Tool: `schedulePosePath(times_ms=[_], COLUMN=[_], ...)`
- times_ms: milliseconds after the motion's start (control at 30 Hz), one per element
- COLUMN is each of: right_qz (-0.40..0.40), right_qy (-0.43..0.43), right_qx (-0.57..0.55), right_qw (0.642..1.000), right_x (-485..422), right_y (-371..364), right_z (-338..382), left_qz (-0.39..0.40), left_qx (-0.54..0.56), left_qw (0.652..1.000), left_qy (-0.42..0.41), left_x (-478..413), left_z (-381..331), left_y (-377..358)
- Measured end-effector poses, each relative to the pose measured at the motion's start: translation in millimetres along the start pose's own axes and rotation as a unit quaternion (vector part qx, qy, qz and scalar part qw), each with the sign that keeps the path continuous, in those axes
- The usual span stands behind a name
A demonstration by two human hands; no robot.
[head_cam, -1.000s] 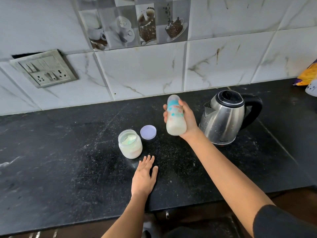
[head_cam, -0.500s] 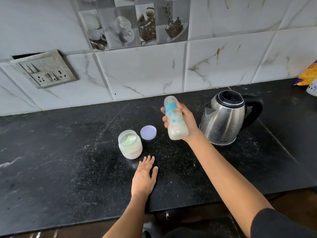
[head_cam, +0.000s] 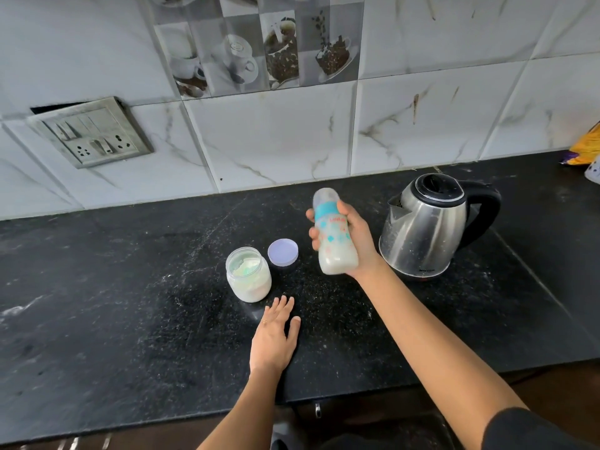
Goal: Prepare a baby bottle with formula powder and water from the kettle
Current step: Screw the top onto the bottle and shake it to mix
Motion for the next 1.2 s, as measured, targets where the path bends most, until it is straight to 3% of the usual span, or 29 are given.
schedulePosePath(times_ms=[100, 233, 333, 400, 533, 633, 733, 867, 967, 1033, 1100, 1133, 1200], right_qz=[-0.054, 0.051, -0.023, -0.026, 0.084, -0.017, -0.172, -0.234, -0.159, -0.024, 0.106, 0.138, 0.12], right_qy=[0.04, -0.008, 0.022, 0.009, -0.095, -0.074, -0.003, -0.022, -0.035, -0.045, -0.049, -0.043, -0.042], right_qx=[-0.09, 0.084, -0.027, -0.077, 0.085, -0.011, -0.18, -0.18, -0.152, -0.063, 0.036, 0.064, 0.059], right_qw=[0.994, 0.995, 0.999, 0.997, 0.988, 0.997, 0.968, 0.955, 0.975, 0.997, 0.992, 0.987, 0.99], right_x=[1.9, 9.6, 2.5, 1.2, 14.2, 6.9, 3.0, 8.3, 6.4, 5.5, 11.6, 14.3, 11.7], right_y=[13.1, -9.4, 5.8, 9.5, -5.9, 8.3, 41.1, 60.1, 53.6, 31.5, 4.4, -4.2, -5.6], right_z=[10.7, -3.5, 5.3, 1.6, -29.0, -23.5, -14.7, -17.9, -17.4, -12.5, -10.6, -9.8, -8.7], left_qz=[0.003, 0.003, 0.001, 0.002, 0.0, -0.002, 0.0, -0.003, -0.007, -0.005, -0.004, -0.003, -0.006], left_qx=[0.003, 0.002, -0.001, 0.001, -0.002, -0.005, -0.003, -0.004, -0.007, -0.006, -0.007, -0.008, -0.009], left_qw=[1.0, 1.0, 1.0, 1.0, 1.0, 1.0, 1.0, 1.0, 1.0, 1.0, 1.0, 1.0, 1.0], left_qy=[0.007, 0.003, 0.003, 0.004, 0.001, 0.004, 0.004, 0.004, 0.006, 0.007, 0.007, 0.007, 0.008], left_x=[-0.1, 0.3, 0.2, -0.5, -0.2, 0.6, -0.3, 0.0, 0.1, 0.6, 0.6, 1.0, 1.4], left_z=[0.3, 0.1, -0.8, -0.2, -0.4, -0.5, 0.6, 0.7, 1.7, 2.0, 1.8, 1.7, 1.8], left_y=[0.3, -0.4, 0.1, 0.0, 0.0, -0.1, -0.7, -1.2, -1.4, -1.6, -1.6, -1.5, -0.7])
Point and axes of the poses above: each hand's wrist, its own x-axis away from the middle knuckle, its own y-axis out of the back of the hand, z = x × y, the point moved 9 cm from there along -x, towards the middle knuckle, and after that the axes turned 12 degrees about -y, right-handed, at the moved point
